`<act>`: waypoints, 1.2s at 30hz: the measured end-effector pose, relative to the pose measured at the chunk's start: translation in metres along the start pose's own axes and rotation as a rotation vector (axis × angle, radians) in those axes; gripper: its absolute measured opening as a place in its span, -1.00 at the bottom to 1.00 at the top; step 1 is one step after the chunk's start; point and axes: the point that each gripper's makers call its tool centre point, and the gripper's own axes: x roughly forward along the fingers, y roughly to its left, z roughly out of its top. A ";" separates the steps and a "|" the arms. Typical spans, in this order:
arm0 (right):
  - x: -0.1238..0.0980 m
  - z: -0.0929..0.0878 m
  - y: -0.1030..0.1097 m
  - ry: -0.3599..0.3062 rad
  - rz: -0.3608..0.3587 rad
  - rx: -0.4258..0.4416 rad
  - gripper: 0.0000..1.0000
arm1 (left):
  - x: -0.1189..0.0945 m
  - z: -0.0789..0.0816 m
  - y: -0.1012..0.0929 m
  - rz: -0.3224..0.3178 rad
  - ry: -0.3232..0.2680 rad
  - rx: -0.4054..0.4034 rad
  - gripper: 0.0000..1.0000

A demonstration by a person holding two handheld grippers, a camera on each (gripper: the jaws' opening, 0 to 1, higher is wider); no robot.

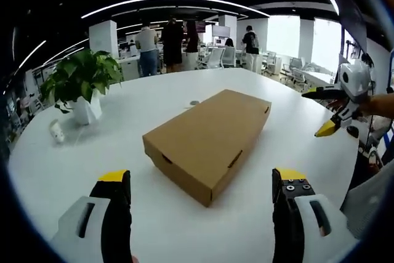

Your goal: Operate the shoe box by opening the lid, removing the specified soft item, and placing it in the target area until the item is outside and the box remains undamaged.

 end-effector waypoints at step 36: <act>0.070 0.016 -0.030 0.017 0.125 -0.005 0.42 | 0.044 -0.022 -0.010 0.046 0.065 -0.137 0.70</act>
